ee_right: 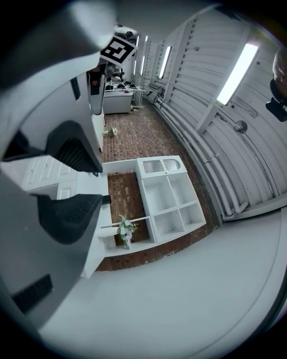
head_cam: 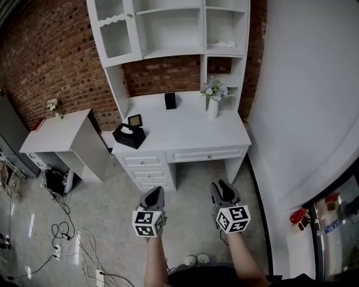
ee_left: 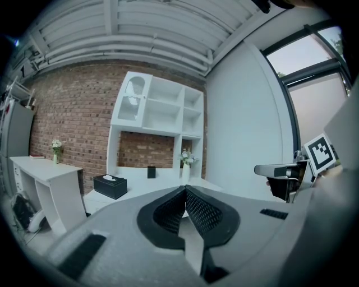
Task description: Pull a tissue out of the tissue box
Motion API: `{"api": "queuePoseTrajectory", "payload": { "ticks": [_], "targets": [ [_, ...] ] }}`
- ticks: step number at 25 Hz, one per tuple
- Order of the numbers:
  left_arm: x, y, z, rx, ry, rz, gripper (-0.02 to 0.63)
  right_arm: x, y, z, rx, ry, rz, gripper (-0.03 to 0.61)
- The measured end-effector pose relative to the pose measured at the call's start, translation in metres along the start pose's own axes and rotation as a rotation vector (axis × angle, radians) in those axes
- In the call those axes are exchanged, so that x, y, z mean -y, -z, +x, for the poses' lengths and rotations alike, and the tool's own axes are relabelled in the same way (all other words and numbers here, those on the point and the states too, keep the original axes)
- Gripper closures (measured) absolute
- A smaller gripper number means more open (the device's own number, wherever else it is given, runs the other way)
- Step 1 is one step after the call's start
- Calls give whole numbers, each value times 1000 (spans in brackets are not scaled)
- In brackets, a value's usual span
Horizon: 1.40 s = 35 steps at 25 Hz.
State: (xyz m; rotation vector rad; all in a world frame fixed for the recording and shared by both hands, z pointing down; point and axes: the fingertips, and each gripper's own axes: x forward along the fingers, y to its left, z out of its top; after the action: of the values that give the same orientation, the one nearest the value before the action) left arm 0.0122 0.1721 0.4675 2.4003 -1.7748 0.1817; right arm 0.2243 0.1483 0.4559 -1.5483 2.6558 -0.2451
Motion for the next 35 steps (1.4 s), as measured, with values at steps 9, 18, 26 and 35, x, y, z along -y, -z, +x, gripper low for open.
{"api": "queuePoseTrajectory", "payload": {
  "ticks": [9, 18, 26, 35],
  "targets": [
    [-12, -9, -2, 31, 23, -2, 604, -9, -7, 0, 6, 6, 2, 381],
    [-25, -28, -12, 77, 40, 23, 604, -16, -27, -7, 68, 38, -10, 371],
    [-36, -52, 2, 122, 42, 47, 604, -7, -47, 8, 114, 59, -29, 371],
    [-53, -69, 51, 141, 38, 91, 604, 21, -64, 63, 159, 42, -30, 371]
  ]
}}
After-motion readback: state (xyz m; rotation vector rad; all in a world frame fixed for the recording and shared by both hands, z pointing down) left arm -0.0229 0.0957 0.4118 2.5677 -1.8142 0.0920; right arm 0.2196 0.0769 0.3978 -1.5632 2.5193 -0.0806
